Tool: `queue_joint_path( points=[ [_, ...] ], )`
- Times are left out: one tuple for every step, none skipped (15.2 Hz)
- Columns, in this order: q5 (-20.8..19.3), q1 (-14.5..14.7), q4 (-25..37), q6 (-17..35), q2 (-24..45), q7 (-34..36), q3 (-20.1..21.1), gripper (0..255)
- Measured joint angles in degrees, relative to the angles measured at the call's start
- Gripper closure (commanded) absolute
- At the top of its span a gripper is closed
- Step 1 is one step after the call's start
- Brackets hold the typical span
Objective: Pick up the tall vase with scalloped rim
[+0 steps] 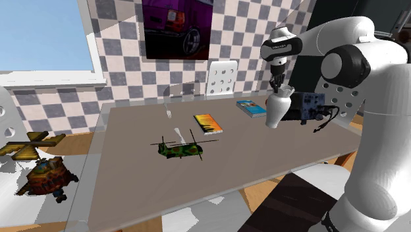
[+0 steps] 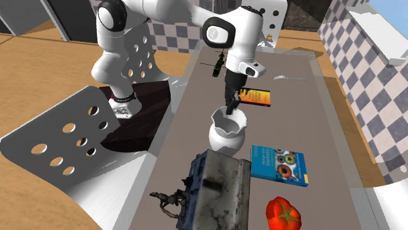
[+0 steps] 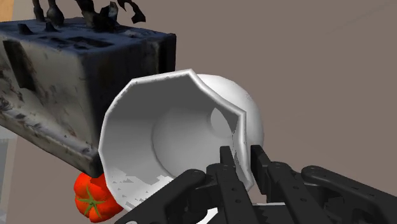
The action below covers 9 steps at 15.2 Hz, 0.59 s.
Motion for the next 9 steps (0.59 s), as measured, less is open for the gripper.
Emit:
queue_joint_path(
  points=[
    [0.0, 0.0, 0.0, 0.0, 0.0, 0.0, 0.0, 255],
    [0.0, 0.0, 0.0, 0.0, 0.0, 0.0, 0.0, 255],
    [0.0, 0.0, 0.0, 0.0, 0.0, 0.0, 0.0, 255],
    [0.0, 0.0, 0.0, 0.0, 0.0, 0.0, 0.0, 255],
    [0.0, 0.0, 0.3, -0.3, 0.0, -0.1, 0.0, 255],
    [0.1, 0.0, 1.1, -1.1, 0.1, -0.2, 0.0, 255],
    [0.1, 0.0, 1.8, -1.7, 0.2, -0.3, 0.0, 255],
    [0.2, -0.1, 2.5, -2.3, 0.3, -0.4, 0.0, 255],
    [0.3, -0.2, 3.4, -3.1, 0.4, -0.7, 0.0, 255]
  ],
)
